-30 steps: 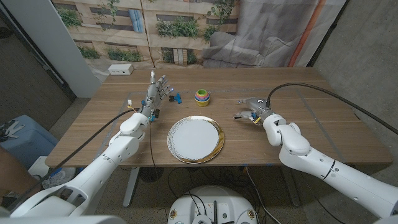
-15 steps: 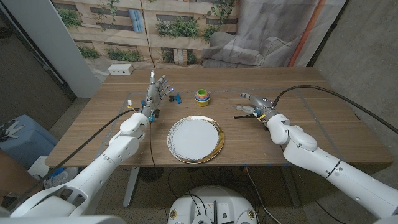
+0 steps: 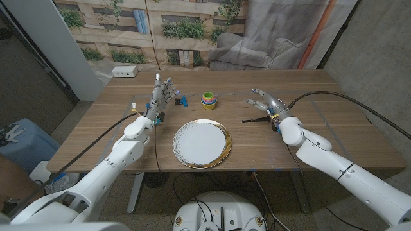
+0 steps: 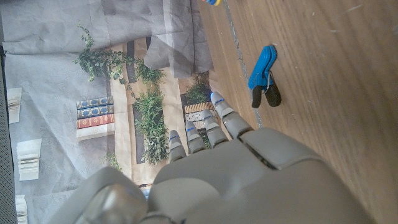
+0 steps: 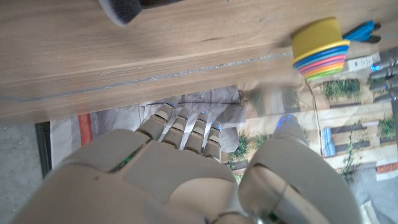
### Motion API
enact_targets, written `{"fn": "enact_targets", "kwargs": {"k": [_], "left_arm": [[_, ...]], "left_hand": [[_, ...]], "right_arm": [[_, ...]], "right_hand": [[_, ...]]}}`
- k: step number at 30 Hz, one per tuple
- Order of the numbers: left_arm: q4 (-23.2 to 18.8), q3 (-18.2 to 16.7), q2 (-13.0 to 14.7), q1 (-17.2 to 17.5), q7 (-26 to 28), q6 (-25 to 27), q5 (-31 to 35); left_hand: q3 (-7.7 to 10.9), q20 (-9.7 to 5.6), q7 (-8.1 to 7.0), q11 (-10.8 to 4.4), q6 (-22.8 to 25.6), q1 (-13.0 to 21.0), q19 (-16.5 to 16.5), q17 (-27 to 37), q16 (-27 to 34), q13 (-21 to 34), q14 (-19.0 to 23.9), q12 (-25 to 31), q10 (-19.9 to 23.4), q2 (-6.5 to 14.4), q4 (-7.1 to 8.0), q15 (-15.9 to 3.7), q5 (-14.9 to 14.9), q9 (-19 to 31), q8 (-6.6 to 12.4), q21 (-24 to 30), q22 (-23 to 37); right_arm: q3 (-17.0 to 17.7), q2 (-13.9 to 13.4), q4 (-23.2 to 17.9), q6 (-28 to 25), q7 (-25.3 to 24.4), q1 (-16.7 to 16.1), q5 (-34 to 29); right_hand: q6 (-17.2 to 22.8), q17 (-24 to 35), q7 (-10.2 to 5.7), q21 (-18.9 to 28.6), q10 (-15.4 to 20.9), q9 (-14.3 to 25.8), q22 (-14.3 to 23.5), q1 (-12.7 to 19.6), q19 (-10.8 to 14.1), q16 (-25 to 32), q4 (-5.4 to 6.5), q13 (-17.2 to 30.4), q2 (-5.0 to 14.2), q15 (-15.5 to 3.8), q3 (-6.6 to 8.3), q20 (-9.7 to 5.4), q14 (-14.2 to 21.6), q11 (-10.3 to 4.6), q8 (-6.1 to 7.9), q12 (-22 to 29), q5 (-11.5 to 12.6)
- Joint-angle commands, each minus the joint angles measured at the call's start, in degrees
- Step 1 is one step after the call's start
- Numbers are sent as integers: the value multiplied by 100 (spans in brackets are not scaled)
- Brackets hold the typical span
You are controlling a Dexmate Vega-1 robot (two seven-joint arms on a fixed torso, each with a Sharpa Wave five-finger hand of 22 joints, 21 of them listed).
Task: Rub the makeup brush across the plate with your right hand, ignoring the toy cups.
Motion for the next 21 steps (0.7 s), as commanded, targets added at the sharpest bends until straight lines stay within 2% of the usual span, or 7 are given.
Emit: {"fn": "enact_targets", "kwargs": {"k": [1, 6, 13, 17, 21], "left_arm": [[-3, 0, 0, 0, 3, 5, 2], [-3, 0, 0, 0, 3, 5, 2], [-4, -1, 2, 2, 2, 5, 1], [-3, -1, 1, 2, 2, 4, 1], [-3, -1, 1, 2, 2, 4, 2]], "left_hand": [[-4, 0, -48, -55, -9, -7, 50, 10, 22, 16, 44, 40, 0, 80, 38, -77, 22, 14, 42, 38, 27], [-4, -1, -48, -60, -11, -7, 49, 10, 22, 16, 44, 41, 3, 80, 38, -76, 22, 13, 42, 38, 27], [-4, 5, -48, -61, -12, -7, 47, 10, 22, 16, 45, 41, 2, 80, 38, -81, 22, 13, 41, 37, 27], [-4, 2, -48, -58, -12, -7, 46, 10, 21, 16, 42, 43, 8, 80, 38, -79, 22, 13, 41, 37, 27], [-4, 4, -48, -59, -11, -7, 49, 10, 22, 16, 44, 44, 9, 80, 38, -81, 22, 14, 42, 38, 27]], "right_arm": [[415, 308, 635, 1174, -534, -93, 1288], [540, 455, 915, 1653, -589, -139, 1773], [643, 682, 1464, 2406, -561, -102, 2323], [673, 765, 1725, 2659, -451, -42, 2601], [716, 956, 2082, 3025, -334, 34, 2948]], "right_hand": [[39, 3, 24, 35, -10, -1, 14, -63, 31, 18, 68, 0, 63, -243, 25, -56, 29, 49, 56, 22, -5], [62, 5, 122, 24, -15, -8, 14, -185, 16, 16, 117, -10, 118, -226, 9, -63, 19, 76, 67, 32, -15], [81, -5, 202, 18, 52, -14, 13, -241, 6, 18, 120, -17, 132, -237, -1, -79, 35, 90, 73, 59, -18], [-216, -17, 297, 6, -2, -22, 14, -338, -33, 8, 132, -24, 178, -180, -10, -89, 22, 135, -20, 37, -21], [-372, -20, 338, 5, -4, -23, 14, -409, -45, 6, 146, -26, 211, -159, -18, -95, 18, 217, -38, 42, -22]]}}
